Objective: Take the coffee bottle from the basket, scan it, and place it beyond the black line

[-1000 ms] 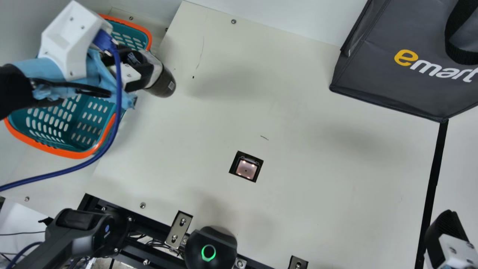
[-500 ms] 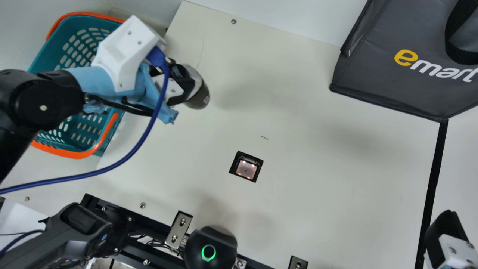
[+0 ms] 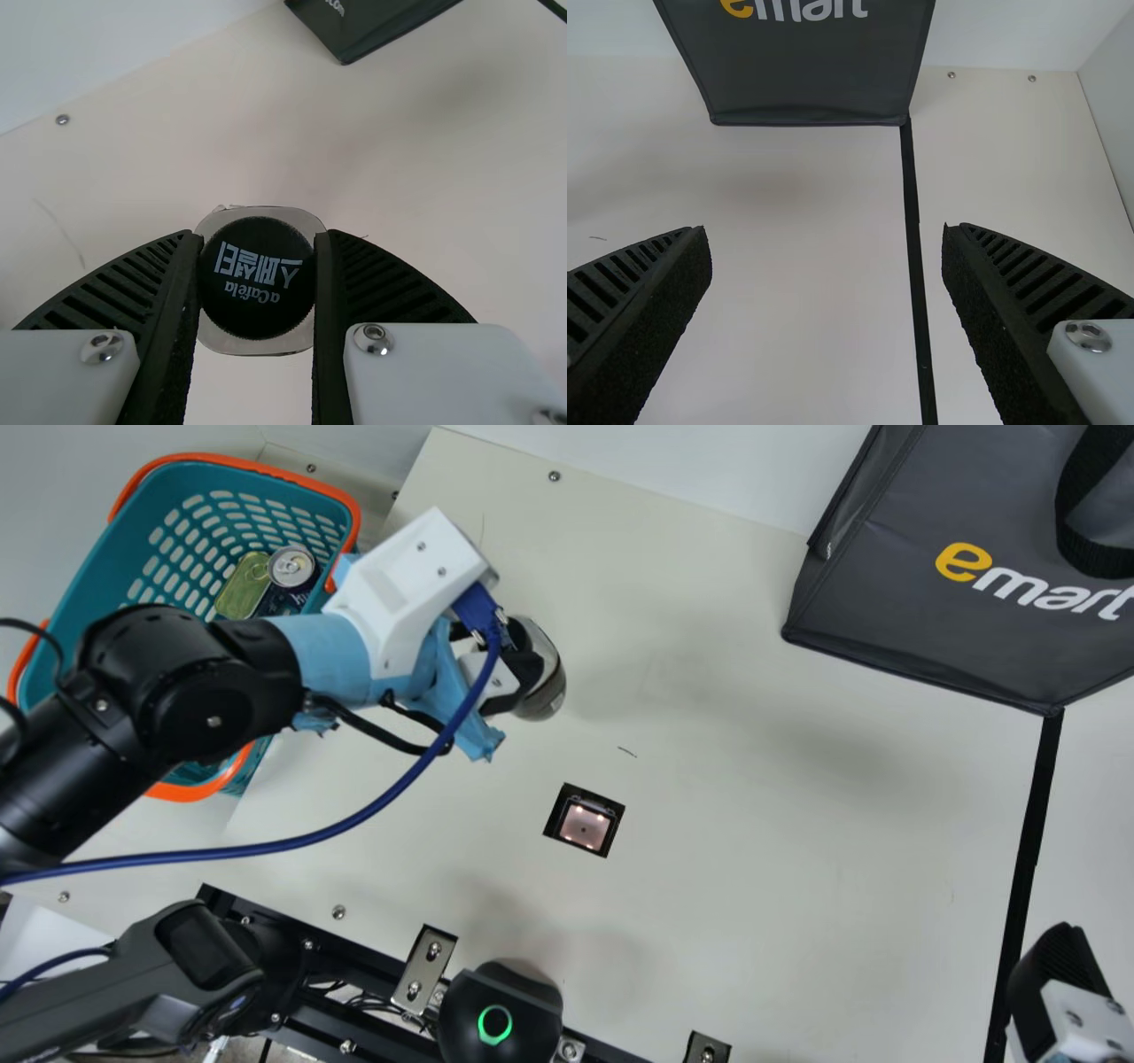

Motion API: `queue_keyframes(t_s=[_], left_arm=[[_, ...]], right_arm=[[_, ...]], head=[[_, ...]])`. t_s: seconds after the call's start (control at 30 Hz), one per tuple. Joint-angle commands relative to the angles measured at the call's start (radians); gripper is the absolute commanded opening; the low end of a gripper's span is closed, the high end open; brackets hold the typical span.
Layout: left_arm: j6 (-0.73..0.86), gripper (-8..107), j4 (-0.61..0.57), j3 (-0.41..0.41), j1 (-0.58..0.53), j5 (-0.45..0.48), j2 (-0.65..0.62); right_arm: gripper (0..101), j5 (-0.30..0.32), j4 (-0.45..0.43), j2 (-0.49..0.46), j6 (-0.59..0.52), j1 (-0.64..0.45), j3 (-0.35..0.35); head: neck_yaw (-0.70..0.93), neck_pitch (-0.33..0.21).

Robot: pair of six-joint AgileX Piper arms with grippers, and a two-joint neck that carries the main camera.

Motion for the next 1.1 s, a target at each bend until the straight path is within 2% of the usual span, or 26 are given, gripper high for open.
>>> queue_keyframes(t_s=[0.0,1.07], left_arm=[[-0.014,10,0.006,0.001,-0.02,-0.005,0.006],[-0.126,10,0.068,0.072,-0.141,-0.081,0.074]], right_arm=[[91,0.0,0.0,0.0,0.0,0.0,0.0],[91,0.0,0.0,0.0,0.0,0.0,0.0]], head=[[0.002,-0.027],[0.002,-0.027]])
